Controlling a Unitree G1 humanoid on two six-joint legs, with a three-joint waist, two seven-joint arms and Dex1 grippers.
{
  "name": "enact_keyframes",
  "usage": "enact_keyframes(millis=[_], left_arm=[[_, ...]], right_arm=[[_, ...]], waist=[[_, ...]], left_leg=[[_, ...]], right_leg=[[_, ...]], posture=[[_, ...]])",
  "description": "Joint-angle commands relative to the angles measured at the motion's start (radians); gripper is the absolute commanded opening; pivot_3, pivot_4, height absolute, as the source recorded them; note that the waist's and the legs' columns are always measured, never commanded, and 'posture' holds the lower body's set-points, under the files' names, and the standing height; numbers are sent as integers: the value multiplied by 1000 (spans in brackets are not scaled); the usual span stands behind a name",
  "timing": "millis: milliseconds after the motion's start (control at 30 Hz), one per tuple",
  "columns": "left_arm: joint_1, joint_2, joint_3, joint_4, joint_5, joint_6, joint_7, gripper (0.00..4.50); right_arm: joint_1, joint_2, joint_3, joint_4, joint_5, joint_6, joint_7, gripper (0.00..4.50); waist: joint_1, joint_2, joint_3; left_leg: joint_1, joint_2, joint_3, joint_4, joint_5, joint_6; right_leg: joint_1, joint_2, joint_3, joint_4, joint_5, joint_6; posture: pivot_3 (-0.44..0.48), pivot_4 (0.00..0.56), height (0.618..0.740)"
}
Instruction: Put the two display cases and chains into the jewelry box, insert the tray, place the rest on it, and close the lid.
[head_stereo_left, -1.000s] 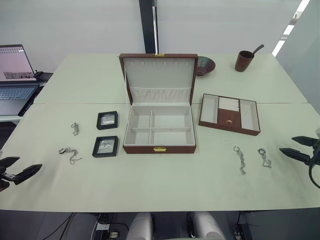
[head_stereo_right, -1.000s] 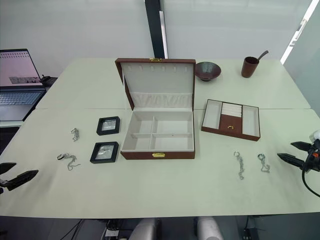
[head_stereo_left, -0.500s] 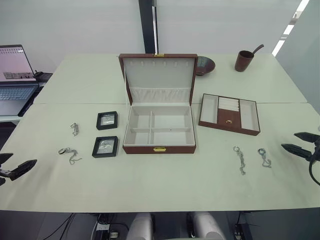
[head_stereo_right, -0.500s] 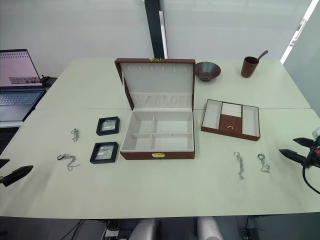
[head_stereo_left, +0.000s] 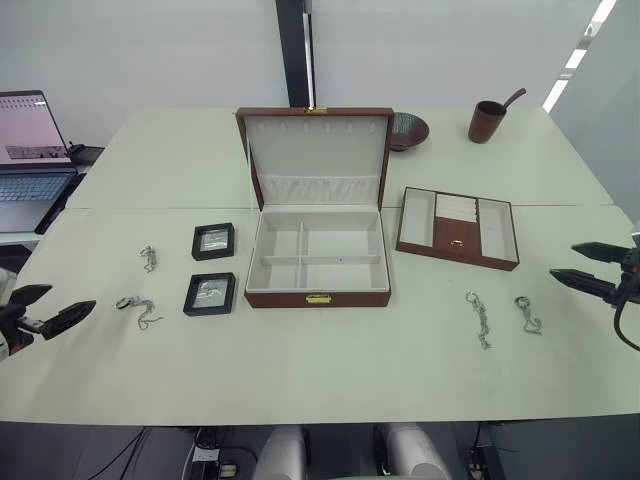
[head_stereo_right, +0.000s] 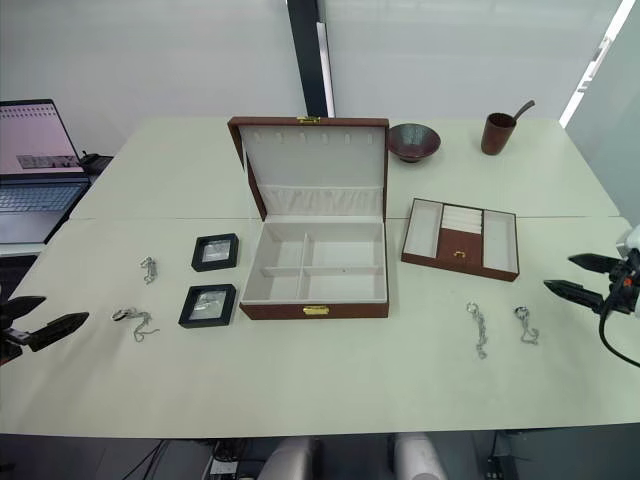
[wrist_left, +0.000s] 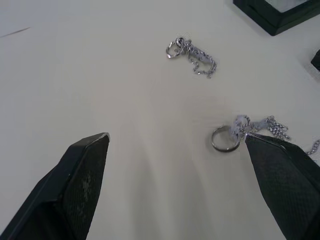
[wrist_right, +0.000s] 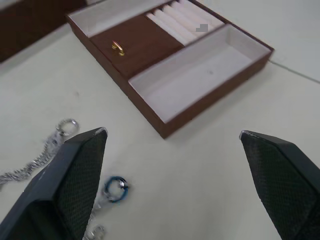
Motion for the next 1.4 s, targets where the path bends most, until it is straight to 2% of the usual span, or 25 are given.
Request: enact_keyframes(millis=[33,167,300,500,733,933,1133,1300,1400], left_arm=[[-100,-14,-58,-37,9,42,22,4488],[-159,-56,-81,-68,0,88,58,4488],[-123,-105,-68,-170,-16,141,107,4488],[-12,-211,35,-412,-72,261,294,4488],[118,-379,79,-703,-107,356,510,4488],[181,-543,93,-851,-97,369,720,4488],[208,-654,102,-908,-68,357,889,4488],[249,-742,87,-956,-47,335,975,4488],[260,-762,68,-963,-45,345,986,4488]], right_arm=[[0,18,9,-298,125,132,18,4500],[20,66,6,-528,232,240,-26,4500],[24,101,-1,-676,318,312,-75,4500],[12,128,20,-789,373,341,-124,4500],[-14,151,91,-768,322,282,-126,4500],[-61,159,143,-728,293,252,-105,4500],[-97,160,168,-688,275,237,-83,4500],[-128,164,193,-653,258,225,-68,4500],[-140,169,204,-643,251,221,-63,4500]], waist=[[1,0,0],[4,0,0],[4,0,0],[8,-1,0],[11,-1,0],[12,-2,-1],[12,-2,-1],[12,-3,-1],[13,-3,-1]], left_leg=[[0,0,0,0,0,0],[-2,0,-2,1,0,0],[-3,1,-5,1,0,0],[-3,3,-7,2,0,0],[-3,3,-9,2,0,0],[-3,2,-9,2,0,0],[-3,1,-9,2,0,0],[-3,0,-8,2,0,0],[-3,0,-8,2,0,0]], right_leg=[[0,0,0,0,0,0],[0,0,-1,0,0,0],[-1,-1,-2,0,0,0],[-1,-2,-2,0,0,0],[0,-3,-2,-1,0,0],[0,-3,-3,0,0,0],[0,-3,-3,-1,0,0],[0,-3,-2,-1,0,0],[1,-2,-3,-1,0,0]], posture=[[0,150,740],[0,150,740],[0,150,740],[0,150,740],[0,150,740],[0,150,740],[0,150,740],[0,150,740],[0,150,740]])
